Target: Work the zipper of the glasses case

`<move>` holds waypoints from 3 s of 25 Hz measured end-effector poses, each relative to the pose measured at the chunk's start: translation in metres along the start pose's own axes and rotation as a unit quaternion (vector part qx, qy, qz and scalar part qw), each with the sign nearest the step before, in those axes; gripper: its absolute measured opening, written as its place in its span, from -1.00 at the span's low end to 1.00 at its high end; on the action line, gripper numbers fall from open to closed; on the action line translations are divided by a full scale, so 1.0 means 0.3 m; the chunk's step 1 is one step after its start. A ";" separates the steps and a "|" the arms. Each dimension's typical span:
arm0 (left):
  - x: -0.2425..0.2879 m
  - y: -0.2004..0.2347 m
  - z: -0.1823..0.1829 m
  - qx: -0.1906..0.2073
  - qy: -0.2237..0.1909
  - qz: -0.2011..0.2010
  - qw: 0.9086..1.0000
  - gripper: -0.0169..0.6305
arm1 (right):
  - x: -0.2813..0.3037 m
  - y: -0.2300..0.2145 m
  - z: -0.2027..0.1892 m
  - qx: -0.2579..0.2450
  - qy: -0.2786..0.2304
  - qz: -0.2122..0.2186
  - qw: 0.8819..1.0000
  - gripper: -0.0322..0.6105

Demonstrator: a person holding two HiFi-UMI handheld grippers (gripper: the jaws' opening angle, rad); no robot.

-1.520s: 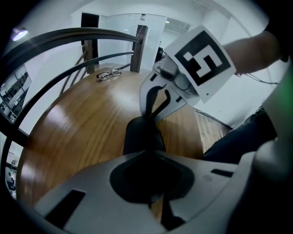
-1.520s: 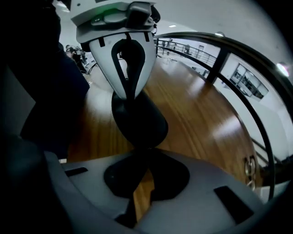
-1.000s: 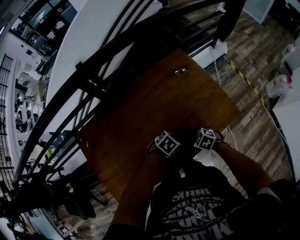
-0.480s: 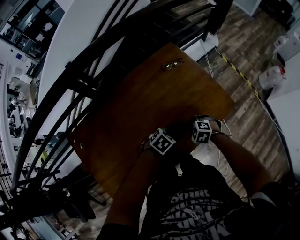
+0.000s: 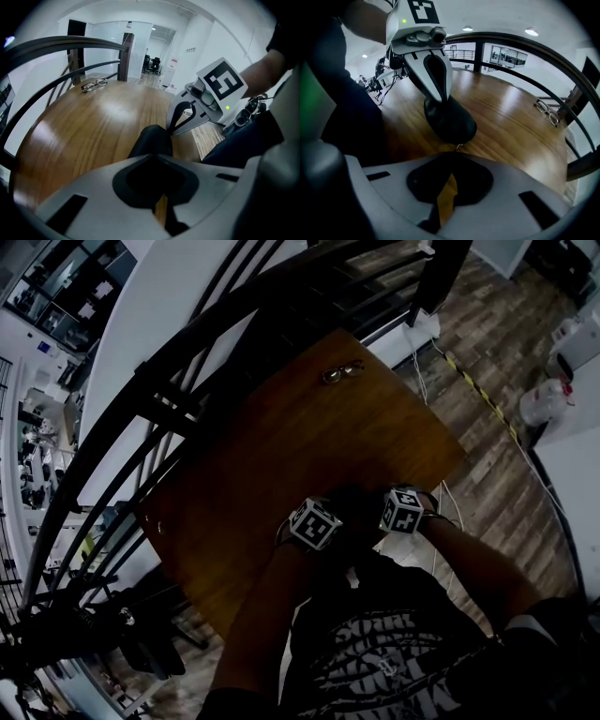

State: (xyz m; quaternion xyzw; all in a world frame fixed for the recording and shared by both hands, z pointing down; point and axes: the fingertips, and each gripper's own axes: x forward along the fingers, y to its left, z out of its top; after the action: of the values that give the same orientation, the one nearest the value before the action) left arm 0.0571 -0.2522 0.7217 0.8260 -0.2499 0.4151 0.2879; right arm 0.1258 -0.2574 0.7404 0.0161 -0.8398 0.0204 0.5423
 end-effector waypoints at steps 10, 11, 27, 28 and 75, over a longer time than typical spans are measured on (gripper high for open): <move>0.006 -0.011 0.010 0.001 0.001 -0.016 1.000 -0.93 | 0.079 0.365 0.121 -0.007 -0.028 0.096 0.995 -0.90; 0.008 -0.010 0.014 0.001 -0.002 -0.015 1.000 -0.93 | 0.102 0.422 0.149 -0.019 -0.034 0.100 0.994 -0.90; -0.023 -0.025 0.044 -0.017 -0.031 -0.021 0.999 -0.93 | 0.038 -0.003 0.013 -0.004 -0.045 -0.012 0.999 -0.51; -0.033 -0.024 0.048 -0.037 -0.040 -0.040 0.998 -0.93 | 0.039 -0.002 0.016 -0.015 -0.047 -0.002 0.999 -0.60; 0.019 0.010 0.145 0.009 -0.104 -0.029 0.994 -0.92 | -0.008 -0.089 0.007 -0.001 -0.045 -0.022 0.999 -0.90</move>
State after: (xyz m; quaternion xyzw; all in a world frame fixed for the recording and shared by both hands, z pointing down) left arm 0.0819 -0.2851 0.7060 0.8743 -0.2510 0.3205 0.2644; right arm 0.1263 -0.2841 0.7379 0.0348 -0.8631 0.0067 0.5039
